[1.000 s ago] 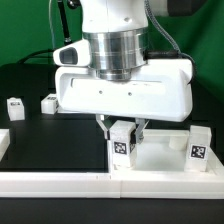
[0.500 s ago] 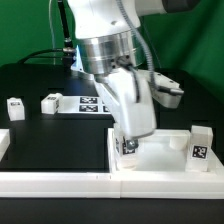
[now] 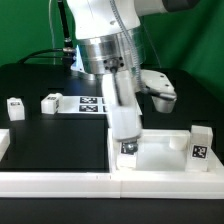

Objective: Assemble square table

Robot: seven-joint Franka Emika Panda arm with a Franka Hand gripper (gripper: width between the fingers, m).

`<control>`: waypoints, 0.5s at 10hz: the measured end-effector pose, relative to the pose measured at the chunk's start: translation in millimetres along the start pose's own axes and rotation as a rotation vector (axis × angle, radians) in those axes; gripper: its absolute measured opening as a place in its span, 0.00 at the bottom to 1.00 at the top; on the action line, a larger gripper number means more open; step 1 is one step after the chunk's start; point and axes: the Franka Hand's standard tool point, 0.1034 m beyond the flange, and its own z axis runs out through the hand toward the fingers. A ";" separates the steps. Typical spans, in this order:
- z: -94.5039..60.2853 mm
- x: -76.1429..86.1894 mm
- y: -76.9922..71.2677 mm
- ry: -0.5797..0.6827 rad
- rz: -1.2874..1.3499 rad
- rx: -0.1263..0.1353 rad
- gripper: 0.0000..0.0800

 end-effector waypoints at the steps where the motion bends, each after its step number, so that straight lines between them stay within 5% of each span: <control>1: 0.4 -1.5 -0.5 -0.001 -0.185 0.001 0.70; 2: 0.3 0.3 0.0 -0.004 -0.376 0.002 0.79; 5: 0.4 1.9 0.6 -0.001 -0.532 -0.001 0.81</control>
Offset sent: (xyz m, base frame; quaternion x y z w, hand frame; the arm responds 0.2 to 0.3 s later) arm 0.0000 0.0000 0.0000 0.0000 0.0000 -0.1938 0.9810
